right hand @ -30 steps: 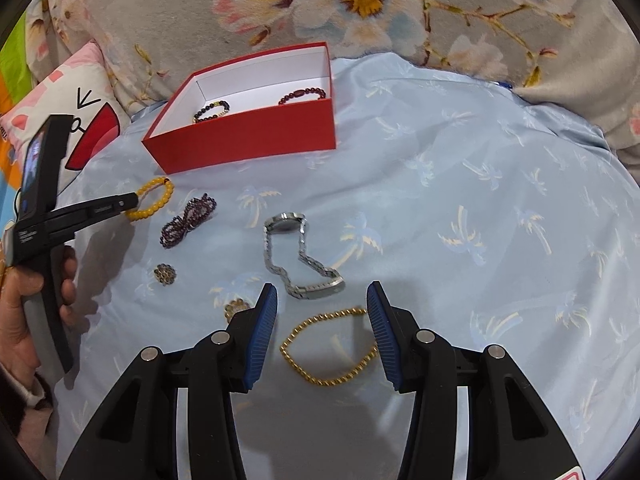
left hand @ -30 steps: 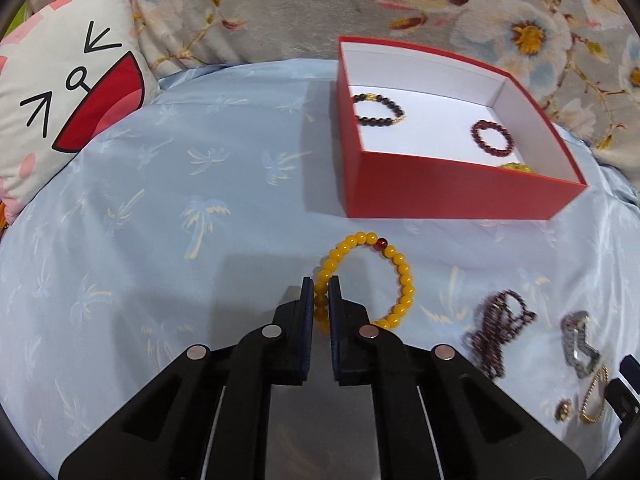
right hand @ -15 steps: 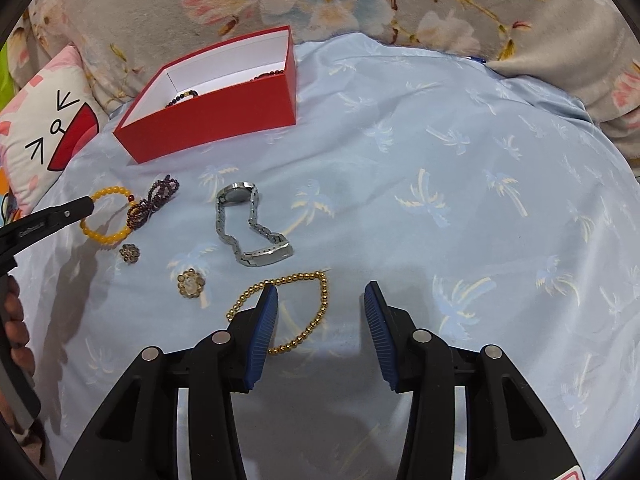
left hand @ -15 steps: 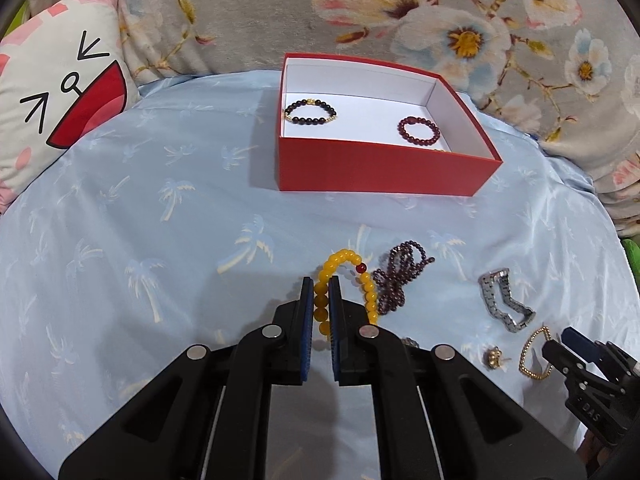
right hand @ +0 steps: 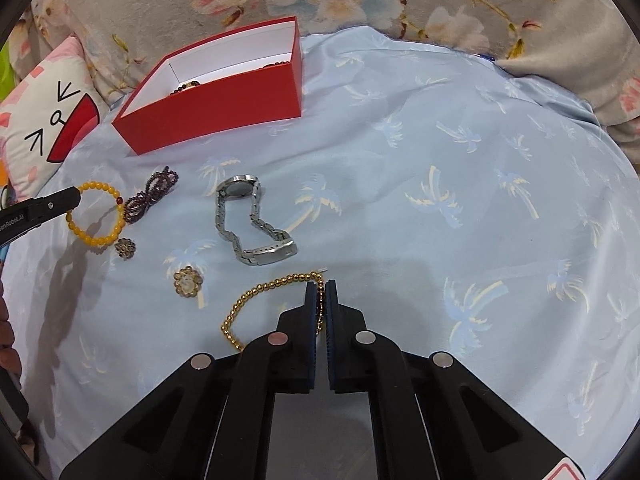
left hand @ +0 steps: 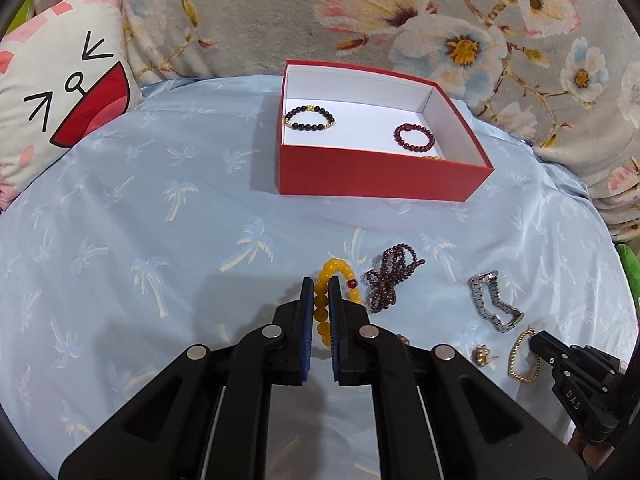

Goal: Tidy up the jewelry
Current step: 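Carry the orange bracelet and gold chain into the red box and open both tools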

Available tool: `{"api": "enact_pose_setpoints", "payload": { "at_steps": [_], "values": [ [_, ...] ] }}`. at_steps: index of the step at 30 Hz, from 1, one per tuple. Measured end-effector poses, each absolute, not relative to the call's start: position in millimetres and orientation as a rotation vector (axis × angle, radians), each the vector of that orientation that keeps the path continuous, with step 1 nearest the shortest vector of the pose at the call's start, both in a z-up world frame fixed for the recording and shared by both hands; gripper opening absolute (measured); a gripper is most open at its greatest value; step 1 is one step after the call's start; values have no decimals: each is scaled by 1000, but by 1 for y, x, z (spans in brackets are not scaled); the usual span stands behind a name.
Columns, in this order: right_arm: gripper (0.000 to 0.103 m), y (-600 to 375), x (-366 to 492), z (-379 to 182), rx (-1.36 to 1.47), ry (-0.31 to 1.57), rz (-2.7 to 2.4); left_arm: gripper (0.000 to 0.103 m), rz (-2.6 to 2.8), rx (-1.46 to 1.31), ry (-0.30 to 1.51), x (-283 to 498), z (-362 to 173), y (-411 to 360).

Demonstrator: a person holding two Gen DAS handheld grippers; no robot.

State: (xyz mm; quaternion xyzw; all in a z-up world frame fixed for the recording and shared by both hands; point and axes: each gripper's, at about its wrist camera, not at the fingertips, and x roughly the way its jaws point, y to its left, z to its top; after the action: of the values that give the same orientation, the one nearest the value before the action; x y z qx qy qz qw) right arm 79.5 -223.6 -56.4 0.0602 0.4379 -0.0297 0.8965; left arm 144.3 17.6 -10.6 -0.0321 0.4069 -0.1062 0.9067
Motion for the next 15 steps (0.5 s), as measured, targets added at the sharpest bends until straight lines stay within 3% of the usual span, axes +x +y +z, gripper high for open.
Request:
{"api": "enact_pose_setpoints", "payload": {
  "at_steps": [15],
  "values": [
    [4,-202,98,28,128,724,41,7,-271,-43,745,146,41,3]
  ]
}}
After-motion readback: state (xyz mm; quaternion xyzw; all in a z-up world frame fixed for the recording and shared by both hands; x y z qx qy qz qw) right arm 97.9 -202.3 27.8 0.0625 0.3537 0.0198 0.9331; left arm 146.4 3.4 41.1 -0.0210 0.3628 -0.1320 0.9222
